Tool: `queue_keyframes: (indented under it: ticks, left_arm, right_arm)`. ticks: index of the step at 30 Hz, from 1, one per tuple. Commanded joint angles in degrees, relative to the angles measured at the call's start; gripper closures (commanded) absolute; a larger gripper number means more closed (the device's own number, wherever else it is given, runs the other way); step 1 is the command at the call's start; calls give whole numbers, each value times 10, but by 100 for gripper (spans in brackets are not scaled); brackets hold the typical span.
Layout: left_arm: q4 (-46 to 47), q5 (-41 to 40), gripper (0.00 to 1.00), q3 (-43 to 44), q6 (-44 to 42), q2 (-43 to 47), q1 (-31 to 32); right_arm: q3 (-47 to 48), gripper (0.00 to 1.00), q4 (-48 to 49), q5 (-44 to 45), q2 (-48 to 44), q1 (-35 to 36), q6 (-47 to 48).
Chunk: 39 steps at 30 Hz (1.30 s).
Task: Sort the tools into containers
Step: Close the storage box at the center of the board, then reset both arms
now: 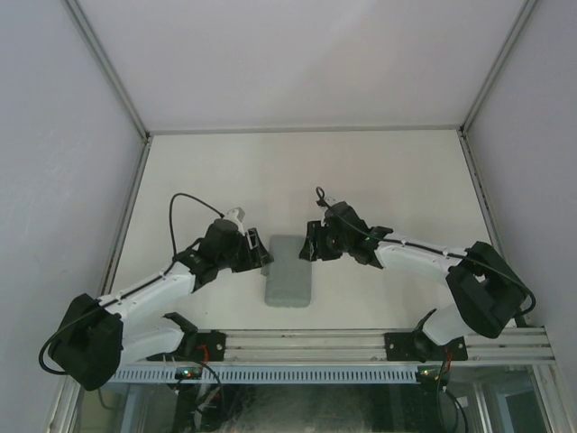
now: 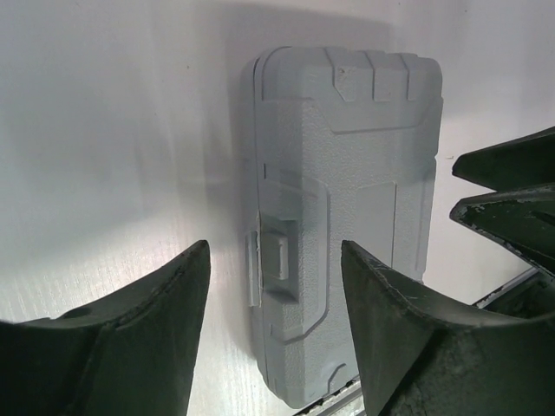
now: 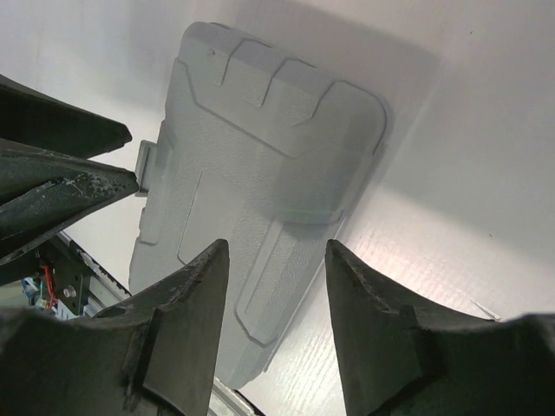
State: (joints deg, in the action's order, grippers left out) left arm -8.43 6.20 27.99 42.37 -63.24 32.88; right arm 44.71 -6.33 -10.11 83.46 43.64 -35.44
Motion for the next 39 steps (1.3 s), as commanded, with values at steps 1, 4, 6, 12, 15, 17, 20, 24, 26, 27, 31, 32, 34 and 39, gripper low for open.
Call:
queue_keyframes:
  ticks: [1,4,6,12,15,17,20,24,26,27,31,32,34,39]
  left_arm:
    - [27,14,33,13,-4,-8,3]
    - [46,30,32,9,2,-17,4]
    - [50,34,32,12,2,-26,6]
    - [53,38,33,14,2,-45,9]
    - [52,39,34,13,3,-49,10]
    - [51,39,36,11,5,-49,11]
    - [45,38,39,11,6,-47,12]
    - [20,25,43,13,4,-44,14]
    - [12,20,43,13,3,-42,15]
    - [10,19,44,13,3,-41,16]
    - [-7,10,48,18,2,-41,20]
    - [-10,7,49,20,2,-40,22]
    - [-16,-2,51,22,4,-39,28]
    - [-35,-24,60,30,7,-42,43]
  right_arm:
    - [6,50,26,-16,21,2,-23]
    - [5,48,26,-20,35,3,-30]
    - [6,47,24,-19,41,4,-36]
    - [5,42,21,-17,54,4,-45]
    - [5,40,20,-20,61,5,-49]
    - [5,37,19,-20,64,5,-51]
    - [6,32,18,-19,68,5,-53]
    - [2,25,18,-17,67,6,-56]
    - [0,24,20,-17,67,5,-59]
    - [-1,23,21,-17,67,6,-60]
    - [-5,24,21,-16,68,5,-62]
    - [-4,25,21,-17,69,5,-63]
    - [-4,26,22,-18,73,5,-65]
    - [-5,29,25,-20,78,5,-71]
